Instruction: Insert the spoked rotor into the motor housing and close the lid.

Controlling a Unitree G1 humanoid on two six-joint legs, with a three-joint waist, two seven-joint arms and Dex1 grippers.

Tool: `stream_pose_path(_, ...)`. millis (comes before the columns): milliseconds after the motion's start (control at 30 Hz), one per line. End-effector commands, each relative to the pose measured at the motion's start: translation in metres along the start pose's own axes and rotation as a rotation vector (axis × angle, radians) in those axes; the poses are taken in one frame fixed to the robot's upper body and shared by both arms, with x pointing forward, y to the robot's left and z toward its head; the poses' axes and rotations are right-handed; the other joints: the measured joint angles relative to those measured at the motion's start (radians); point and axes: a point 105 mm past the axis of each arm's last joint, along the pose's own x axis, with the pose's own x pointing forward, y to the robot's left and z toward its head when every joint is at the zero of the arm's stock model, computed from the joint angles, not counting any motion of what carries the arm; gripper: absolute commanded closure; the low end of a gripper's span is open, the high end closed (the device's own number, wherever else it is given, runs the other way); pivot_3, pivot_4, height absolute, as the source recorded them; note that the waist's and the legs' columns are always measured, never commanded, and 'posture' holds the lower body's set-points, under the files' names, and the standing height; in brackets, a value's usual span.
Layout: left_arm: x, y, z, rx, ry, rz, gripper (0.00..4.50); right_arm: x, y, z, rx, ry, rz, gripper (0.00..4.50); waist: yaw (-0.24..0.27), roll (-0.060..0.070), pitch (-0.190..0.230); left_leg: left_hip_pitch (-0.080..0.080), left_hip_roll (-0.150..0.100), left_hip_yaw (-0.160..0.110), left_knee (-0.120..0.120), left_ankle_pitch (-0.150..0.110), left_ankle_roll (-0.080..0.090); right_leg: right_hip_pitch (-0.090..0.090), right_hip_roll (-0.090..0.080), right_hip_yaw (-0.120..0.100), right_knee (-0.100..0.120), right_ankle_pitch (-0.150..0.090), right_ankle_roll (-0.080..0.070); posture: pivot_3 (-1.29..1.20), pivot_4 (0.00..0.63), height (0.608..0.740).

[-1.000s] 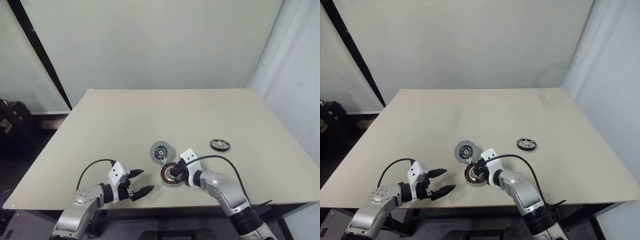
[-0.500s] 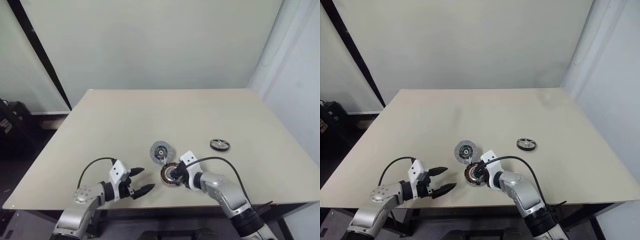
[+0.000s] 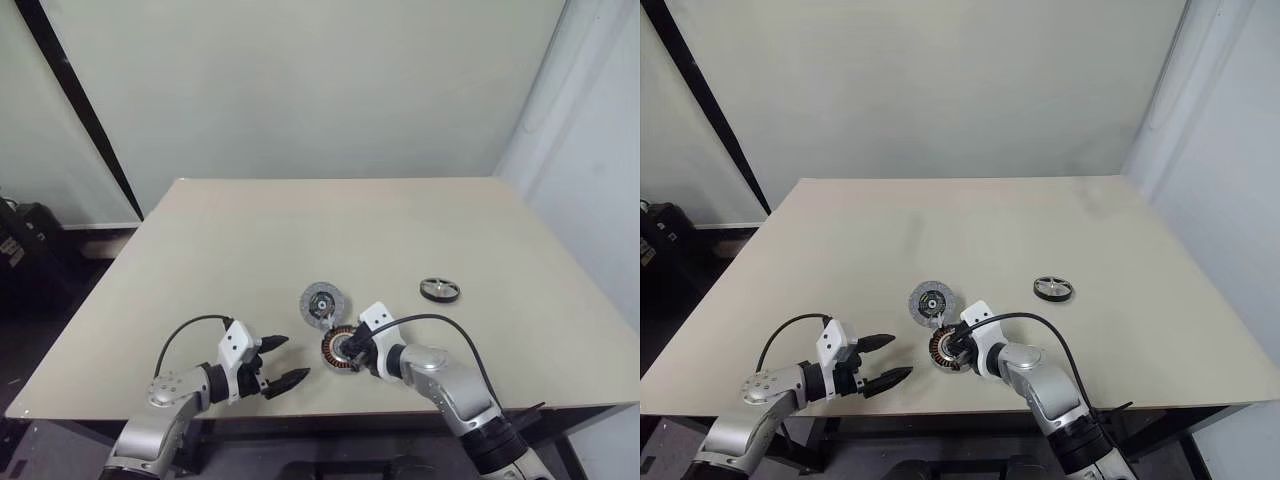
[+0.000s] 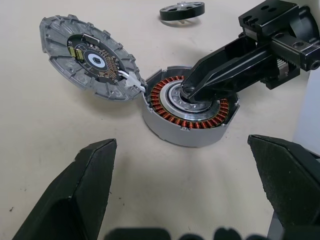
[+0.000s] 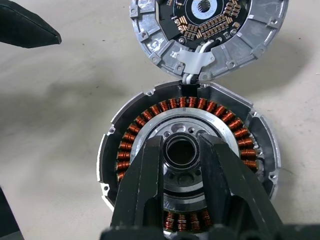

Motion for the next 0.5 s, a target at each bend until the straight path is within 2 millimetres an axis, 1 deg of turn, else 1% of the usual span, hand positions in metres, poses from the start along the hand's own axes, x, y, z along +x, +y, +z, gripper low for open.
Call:
stream_pose_path(33,-0.0031,0.0030,0.0090,0.036,-0.023,0.009,0.00,-0.0006,0.0014,0.0100,-0.024,-0.038,0.001,3.79,0.000,0.000,0.000,0.000,0.000,0.000,0.000,0.000,0.000,0.000,0.000,0.000,0.000,0.000,0.000,0.00,0.000,0.740)
stream_pose_path(467,-0.0036,0.0030,0.0084,0.034,-0.021,0.008,0.00,-0.0002,0.0037,0.0059,-0.020,-0.024,0.008,3.79,0.000,0.000,0.000,0.000,0.000,0.000,0.000,0.000,0.000,0.000,0.000,0.000,0.000,0.000,0.000,0.00,0.000,0.740)
stream_pose_path(500,-0.0035,0.0029,0.0084,0.034,-0.021,0.007,0.00,-0.0002,0.0037,0.0058,-0.022,-0.024,0.007,3.07,0.000,0.000,0.000,0.000,0.000,0.000,0.000,0.000,0.000,0.000,0.000,0.000,0.000,0.000,0.000,0.00,0.000,0.740)
